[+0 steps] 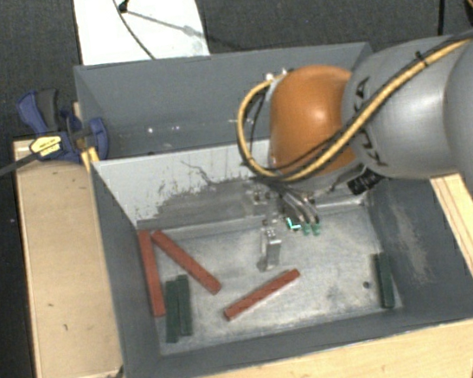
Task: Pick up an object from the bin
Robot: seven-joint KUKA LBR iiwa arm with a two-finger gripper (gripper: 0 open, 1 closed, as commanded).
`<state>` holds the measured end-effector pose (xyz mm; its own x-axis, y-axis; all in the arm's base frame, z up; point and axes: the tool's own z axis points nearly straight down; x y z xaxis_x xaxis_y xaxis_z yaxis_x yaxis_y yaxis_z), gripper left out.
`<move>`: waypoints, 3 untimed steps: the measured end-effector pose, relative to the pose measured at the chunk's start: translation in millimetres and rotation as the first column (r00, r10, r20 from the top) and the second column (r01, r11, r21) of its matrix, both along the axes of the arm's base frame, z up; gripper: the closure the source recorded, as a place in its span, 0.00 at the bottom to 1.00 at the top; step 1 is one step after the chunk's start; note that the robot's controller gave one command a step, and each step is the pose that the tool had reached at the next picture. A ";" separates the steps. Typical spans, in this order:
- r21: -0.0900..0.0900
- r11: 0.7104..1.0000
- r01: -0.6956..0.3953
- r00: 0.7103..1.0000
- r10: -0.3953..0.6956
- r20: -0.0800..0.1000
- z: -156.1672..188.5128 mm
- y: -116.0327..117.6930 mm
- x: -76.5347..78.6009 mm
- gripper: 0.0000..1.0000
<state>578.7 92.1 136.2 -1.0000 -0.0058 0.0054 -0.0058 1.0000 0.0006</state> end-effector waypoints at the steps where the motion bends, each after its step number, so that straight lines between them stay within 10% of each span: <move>1: 0.000 0.954 -0.300 0.954 0.300 0.000 -68.3 -40.1 -58.0 0.00; 2: 0.001 0.949 -0.316 0.949 0.316 0.005 -34.7 -13.8 -93.3 0.00; 3: -0.001 0.907 -0.420 0.907 0.420 0.010 -28.9 -20.7 -92.9 0.00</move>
Offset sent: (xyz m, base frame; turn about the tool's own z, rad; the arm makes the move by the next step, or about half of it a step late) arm -0.0562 -0.0384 -0.0662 -0.3068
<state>485.8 71.4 107.3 -0.9049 -0.4257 -0.0045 -0.4257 0.9049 -0.0007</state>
